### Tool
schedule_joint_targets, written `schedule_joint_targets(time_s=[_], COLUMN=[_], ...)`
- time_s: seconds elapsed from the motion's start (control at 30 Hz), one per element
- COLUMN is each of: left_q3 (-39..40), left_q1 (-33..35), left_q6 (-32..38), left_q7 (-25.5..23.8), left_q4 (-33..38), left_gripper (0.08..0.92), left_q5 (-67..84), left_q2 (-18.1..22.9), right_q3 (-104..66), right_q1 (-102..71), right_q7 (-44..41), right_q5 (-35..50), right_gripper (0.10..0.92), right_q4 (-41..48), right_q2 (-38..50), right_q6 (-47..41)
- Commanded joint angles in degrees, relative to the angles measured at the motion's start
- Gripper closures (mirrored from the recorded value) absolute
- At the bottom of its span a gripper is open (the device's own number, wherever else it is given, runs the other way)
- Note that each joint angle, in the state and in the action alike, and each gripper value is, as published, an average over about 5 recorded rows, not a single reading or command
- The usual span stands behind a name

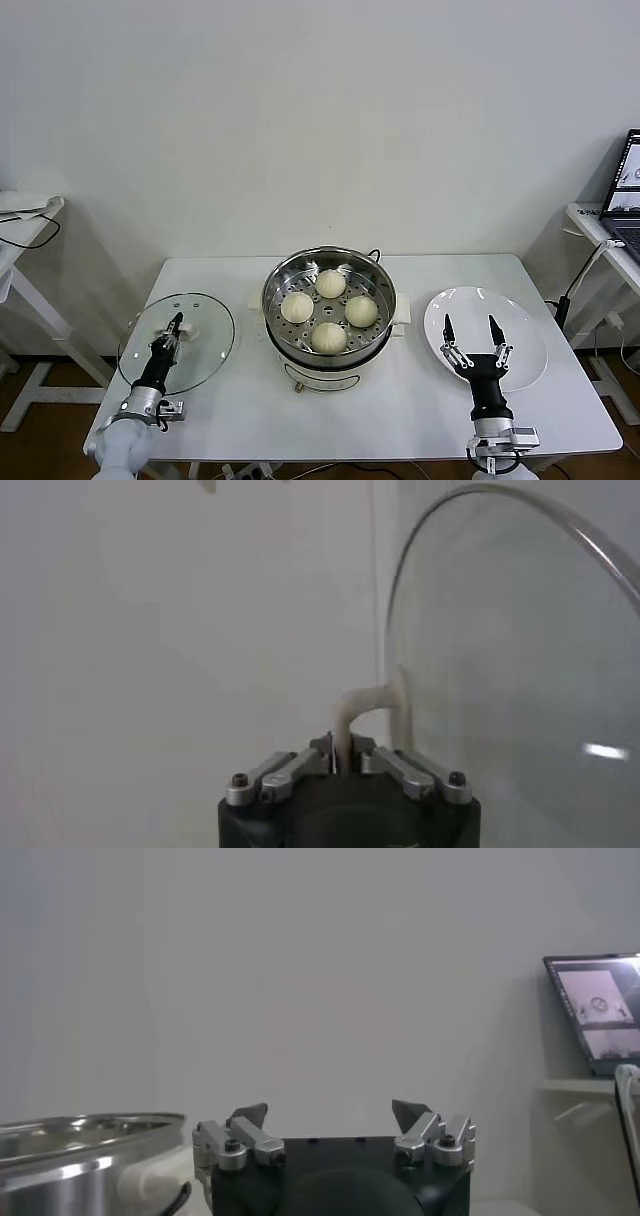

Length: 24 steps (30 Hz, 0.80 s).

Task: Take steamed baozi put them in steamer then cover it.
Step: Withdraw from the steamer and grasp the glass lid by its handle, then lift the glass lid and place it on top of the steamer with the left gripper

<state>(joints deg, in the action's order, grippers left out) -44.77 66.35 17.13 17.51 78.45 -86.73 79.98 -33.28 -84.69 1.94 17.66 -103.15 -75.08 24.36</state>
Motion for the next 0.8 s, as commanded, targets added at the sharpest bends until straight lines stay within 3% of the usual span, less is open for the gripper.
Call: schedule_joint_targets(time_s=[0.03, 0.27, 0.43, 0.6, 0.8], left_q3=[-0.7, 1.8, 8.1, 18.4, 31.3], left_q1=[7.1, 16.0, 18.1, 16.0, 7.6], left_q6=[-5.9, -18.8, -30.1, -38.0, -45.3], left_q7=[-3.6, -15.4, -23.3, -27.2, -30.2], left_q4=[18.1, 36.5, 47.0, 50.1, 49.1], left_gripper=[0.808, 0.808, 0.808, 0.808, 0.808], left_q5=[4.4, 17.4, 19.6, 18.1, 13.4], left_q2=[-1.4, -6.8, -11.2, -14.3, -16.9], right_q3=[-0.1, -0.4, -0.5, -0.9, -1.9], right_q1=[0.3, 0.8, 1.2, 1.2, 0.6], right_q7=[0.1, 0.0, -0.1, -0.1, -0.1], right_q5=[0.3, 0.9, 1.0, 1.0, 0.6], right_gripper=[0.203, 0.203, 0.203, 0.203, 0.203], right_q4=[-0.2, -0.2, 0.2, 0.4, 0.4], right_q2=[0.2, 0.6, 0.6, 0.1, -0.6], right_q6=[-0.2, -0.3, -0.2, -0.1, -0.1])
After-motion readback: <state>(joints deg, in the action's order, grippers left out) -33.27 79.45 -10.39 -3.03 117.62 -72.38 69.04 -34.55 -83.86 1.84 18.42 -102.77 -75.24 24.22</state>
